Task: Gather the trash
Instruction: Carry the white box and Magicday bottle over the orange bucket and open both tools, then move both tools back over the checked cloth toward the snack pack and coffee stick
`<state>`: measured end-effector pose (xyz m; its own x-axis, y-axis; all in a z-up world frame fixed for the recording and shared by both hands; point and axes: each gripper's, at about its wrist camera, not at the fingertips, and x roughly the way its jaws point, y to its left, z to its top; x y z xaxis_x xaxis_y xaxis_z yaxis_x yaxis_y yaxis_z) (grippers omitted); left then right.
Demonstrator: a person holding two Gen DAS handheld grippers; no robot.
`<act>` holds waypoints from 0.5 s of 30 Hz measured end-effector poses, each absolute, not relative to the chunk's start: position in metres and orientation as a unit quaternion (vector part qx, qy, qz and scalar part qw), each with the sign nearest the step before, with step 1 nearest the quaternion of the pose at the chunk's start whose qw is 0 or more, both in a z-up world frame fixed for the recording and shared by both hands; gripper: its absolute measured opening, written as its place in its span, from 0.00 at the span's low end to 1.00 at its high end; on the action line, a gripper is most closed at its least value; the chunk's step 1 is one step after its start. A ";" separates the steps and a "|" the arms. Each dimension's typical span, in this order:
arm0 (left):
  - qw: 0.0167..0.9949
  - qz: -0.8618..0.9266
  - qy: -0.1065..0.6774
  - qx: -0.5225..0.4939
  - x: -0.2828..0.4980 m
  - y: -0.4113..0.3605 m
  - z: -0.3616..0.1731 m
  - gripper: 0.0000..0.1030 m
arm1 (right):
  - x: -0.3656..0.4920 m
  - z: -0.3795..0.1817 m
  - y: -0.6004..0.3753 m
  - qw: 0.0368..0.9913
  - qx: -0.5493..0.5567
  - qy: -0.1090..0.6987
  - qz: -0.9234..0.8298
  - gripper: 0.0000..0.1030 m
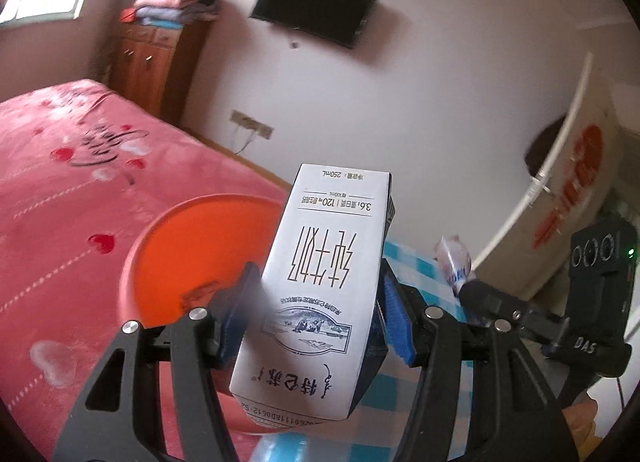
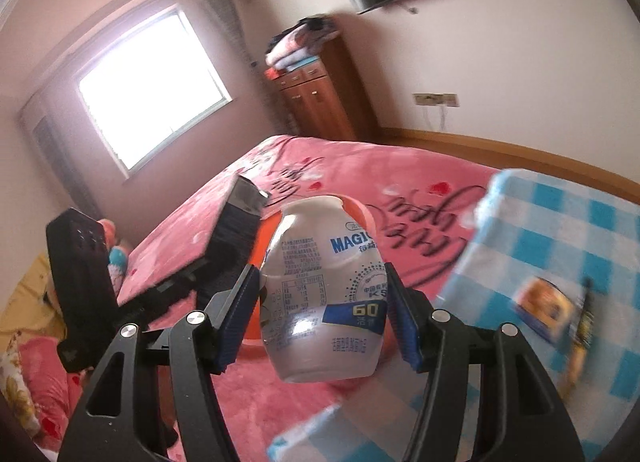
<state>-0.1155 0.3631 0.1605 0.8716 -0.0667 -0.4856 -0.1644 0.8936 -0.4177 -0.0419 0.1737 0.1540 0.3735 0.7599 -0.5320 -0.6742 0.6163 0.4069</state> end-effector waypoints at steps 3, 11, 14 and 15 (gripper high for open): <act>0.933 0.038 0.261 -0.243 -0.110 0.375 0.151 0.58 | -0.037 0.154 0.201 0.823 0.050 0.354 0.442 0.60; 0.925 0.065 0.273 -0.257 -0.110 0.390 0.131 0.71 | -0.025 0.137 0.217 0.827 0.064 0.363 0.425 0.80; 0.930 0.066 0.263 -0.247 -0.116 0.387 0.133 0.76 | -0.029 0.139 0.203 0.838 0.073 0.351 0.411 0.87; 0.931 0.064 0.260 -0.248 -0.117 0.386 0.133 0.79 | -0.031 0.140 0.197 0.844 0.075 0.346 0.403 0.87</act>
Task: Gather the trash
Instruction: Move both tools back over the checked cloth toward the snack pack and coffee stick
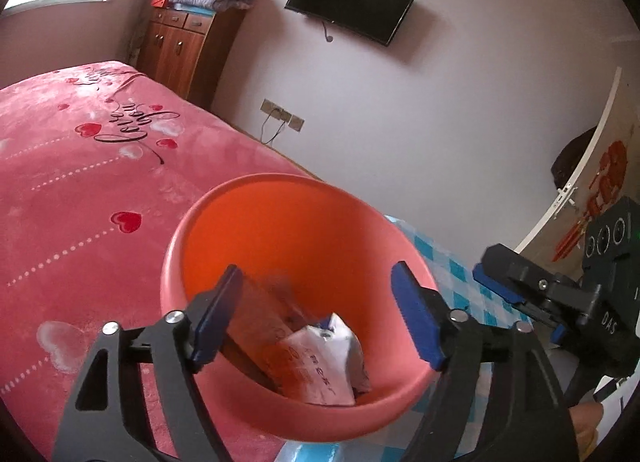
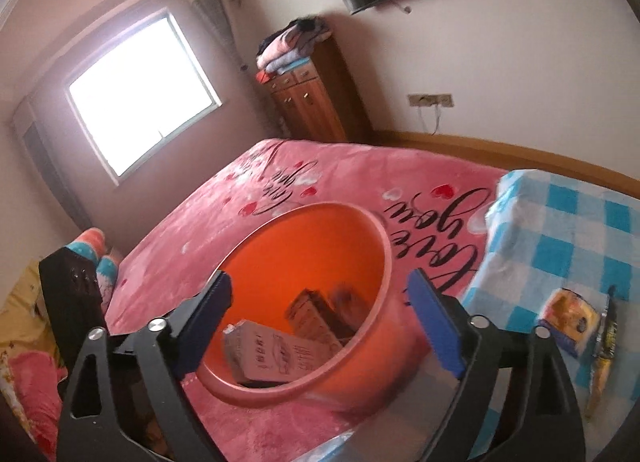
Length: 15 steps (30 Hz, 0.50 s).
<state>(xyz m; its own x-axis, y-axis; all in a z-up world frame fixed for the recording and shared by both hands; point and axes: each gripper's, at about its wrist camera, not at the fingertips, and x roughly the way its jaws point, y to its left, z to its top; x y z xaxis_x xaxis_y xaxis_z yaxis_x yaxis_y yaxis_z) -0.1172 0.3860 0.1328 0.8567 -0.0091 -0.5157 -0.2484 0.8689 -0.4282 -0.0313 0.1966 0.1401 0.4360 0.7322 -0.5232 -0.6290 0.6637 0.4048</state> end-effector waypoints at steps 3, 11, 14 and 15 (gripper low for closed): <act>0.937 0.067 0.250 -0.236 -0.122 0.379 0.136 0.83 | -0.039 0.141 0.180 0.860 0.074 0.333 0.379 0.89; 0.953 0.059 0.210 -0.212 -0.139 0.359 0.150 0.86 | -0.060 0.129 0.132 0.882 0.069 0.333 0.327 0.90; 0.956 0.046 0.201 -0.206 -0.144 0.350 0.153 0.86 | -0.070 0.121 0.112 0.887 0.071 0.337 0.307 0.90; 0.958 0.043 0.200 -0.203 -0.145 0.347 0.154 0.86 | -0.072 0.118 0.105 0.888 0.073 0.340 0.301 0.90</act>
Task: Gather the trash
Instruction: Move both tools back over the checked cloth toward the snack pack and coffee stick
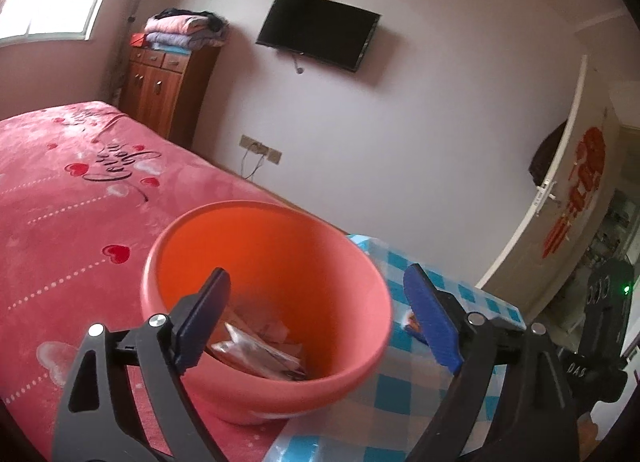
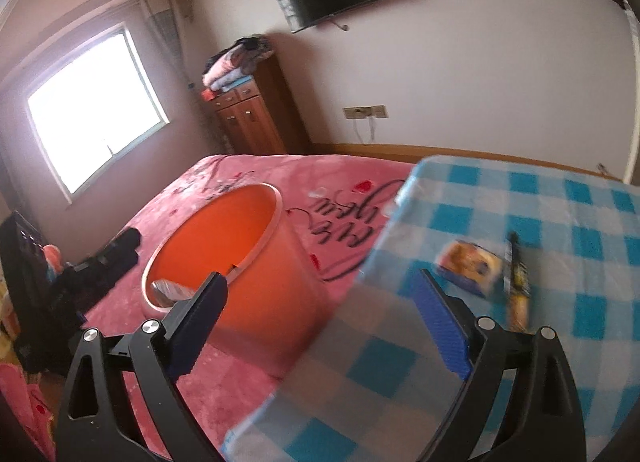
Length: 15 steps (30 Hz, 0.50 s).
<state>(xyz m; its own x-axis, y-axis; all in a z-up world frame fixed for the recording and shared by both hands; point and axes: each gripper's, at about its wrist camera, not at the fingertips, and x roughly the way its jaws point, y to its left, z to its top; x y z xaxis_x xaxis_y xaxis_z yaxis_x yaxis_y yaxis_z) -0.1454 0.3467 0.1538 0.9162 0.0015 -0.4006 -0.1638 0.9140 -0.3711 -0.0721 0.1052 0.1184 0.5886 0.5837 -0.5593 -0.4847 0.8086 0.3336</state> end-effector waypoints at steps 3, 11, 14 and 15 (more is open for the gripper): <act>0.961 0.033 0.201 -0.188 -0.148 0.333 0.155 0.86 | -0.081 0.107 0.082 0.893 0.082 0.348 0.275 0.90; 0.965 0.008 0.199 -0.170 -0.155 0.298 0.155 0.86 | -0.095 0.084 0.027 0.897 0.106 0.365 0.226 0.90; 0.967 0.013 0.210 -0.147 -0.155 0.283 0.154 0.88 | -0.099 0.079 0.009 0.899 0.114 0.366 0.213 0.90; 0.967 0.014 0.215 -0.138 -0.154 0.278 0.154 0.88 | -0.100 0.078 0.005 0.899 0.116 0.366 0.210 0.90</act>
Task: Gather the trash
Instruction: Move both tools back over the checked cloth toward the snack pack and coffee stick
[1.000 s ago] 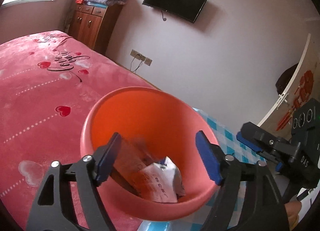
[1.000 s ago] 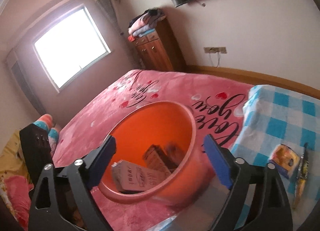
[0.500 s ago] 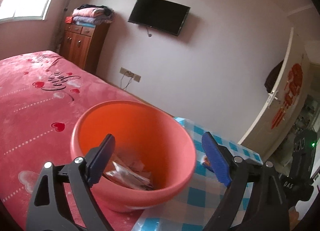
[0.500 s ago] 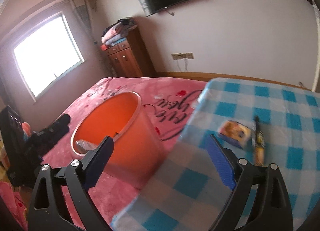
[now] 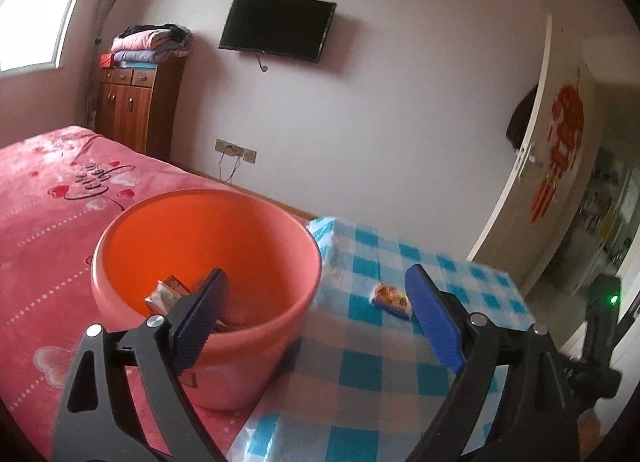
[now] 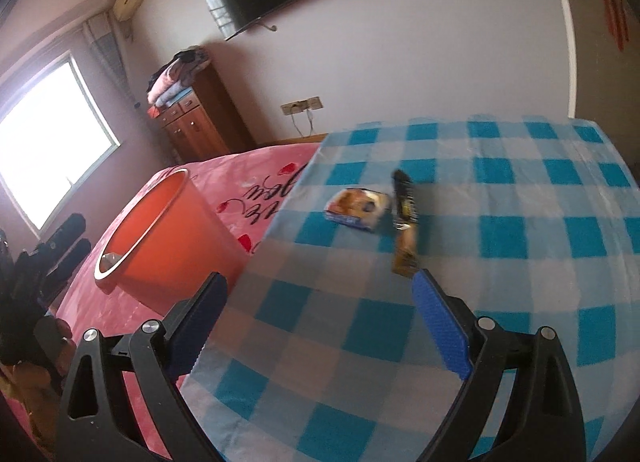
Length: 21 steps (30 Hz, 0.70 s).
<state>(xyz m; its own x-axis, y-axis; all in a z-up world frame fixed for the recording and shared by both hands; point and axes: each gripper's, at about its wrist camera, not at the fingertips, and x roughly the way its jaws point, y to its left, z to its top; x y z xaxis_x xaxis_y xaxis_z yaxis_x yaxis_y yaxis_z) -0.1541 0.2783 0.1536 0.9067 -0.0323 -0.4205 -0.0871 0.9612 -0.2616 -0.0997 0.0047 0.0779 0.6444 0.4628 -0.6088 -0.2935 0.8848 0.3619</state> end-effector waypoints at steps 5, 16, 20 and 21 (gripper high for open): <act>0.961 0.014 0.250 -0.115 -0.150 0.256 0.150 0.89 | -0.105 0.072 -0.017 0.901 0.118 0.366 0.200 0.90; 0.948 -0.004 0.306 -0.089 -0.135 0.212 0.138 0.89 | -0.093 0.059 -0.050 0.896 0.130 0.375 0.200 0.90; 0.937 -0.011 0.333 -0.106 -0.123 0.203 0.128 0.89 | -0.085 0.052 -0.057 0.892 0.128 0.383 0.203 0.90; 0.935 -0.011 0.338 -0.110 -0.118 0.200 0.125 0.89 | -0.083 0.051 -0.059 0.892 0.126 0.383 0.202 0.90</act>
<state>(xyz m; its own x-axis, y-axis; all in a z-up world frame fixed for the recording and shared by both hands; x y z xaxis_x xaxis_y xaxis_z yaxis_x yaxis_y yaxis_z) -0.1182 0.1999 0.1253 0.7713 -0.0955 -0.6293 -0.0532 0.9756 -0.2132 -0.0832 -0.0587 0.0508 0.6243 0.4576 -0.6331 -0.2651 0.8865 0.3794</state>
